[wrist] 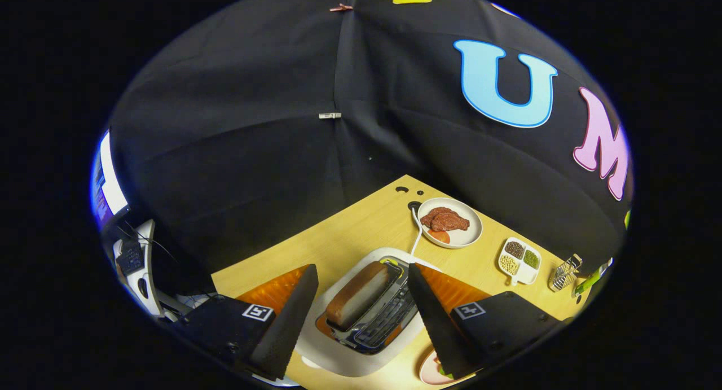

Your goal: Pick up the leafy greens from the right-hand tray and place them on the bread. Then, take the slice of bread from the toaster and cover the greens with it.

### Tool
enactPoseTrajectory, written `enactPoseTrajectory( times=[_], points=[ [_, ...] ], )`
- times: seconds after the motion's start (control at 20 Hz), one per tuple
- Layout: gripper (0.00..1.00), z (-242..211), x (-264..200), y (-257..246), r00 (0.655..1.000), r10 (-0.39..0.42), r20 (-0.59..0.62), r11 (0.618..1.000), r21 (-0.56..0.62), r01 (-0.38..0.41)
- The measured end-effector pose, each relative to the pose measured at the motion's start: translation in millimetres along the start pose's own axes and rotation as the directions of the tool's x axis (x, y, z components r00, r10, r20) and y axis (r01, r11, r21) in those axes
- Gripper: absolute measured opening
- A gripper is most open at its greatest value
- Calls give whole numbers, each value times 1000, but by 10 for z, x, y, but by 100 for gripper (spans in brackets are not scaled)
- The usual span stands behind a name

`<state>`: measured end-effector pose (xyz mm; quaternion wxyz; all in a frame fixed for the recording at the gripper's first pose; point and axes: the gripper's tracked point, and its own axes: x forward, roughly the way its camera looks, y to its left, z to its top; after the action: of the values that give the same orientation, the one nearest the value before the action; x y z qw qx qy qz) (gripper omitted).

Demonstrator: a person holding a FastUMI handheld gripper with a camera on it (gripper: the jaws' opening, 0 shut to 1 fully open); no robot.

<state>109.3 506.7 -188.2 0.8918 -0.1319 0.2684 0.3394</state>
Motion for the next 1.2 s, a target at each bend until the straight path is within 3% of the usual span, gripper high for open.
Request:
enactPoseTrajectory(
  times=[0.2,0.3,0.55,0.75,0.85,0.95,1.2],
  points=[
    [98,-189,216,42,998,-11,-63,1000,14,12],
    [92,-234,284,16,997,-20,-79,999,42,23],
    [58,-267,314,-1,995,-33,-99,996,83,42],
    [36,-310,297,-3,992,-18,-121,994,106,31],
    [35,-319,303,-56,991,-31,-131,987,151,51],
    [20,-322,300,-52,991,-12,-133,981,191,37],
    [16,-247,227,-27,995,21,-99,987,163,-4]
  ],
)
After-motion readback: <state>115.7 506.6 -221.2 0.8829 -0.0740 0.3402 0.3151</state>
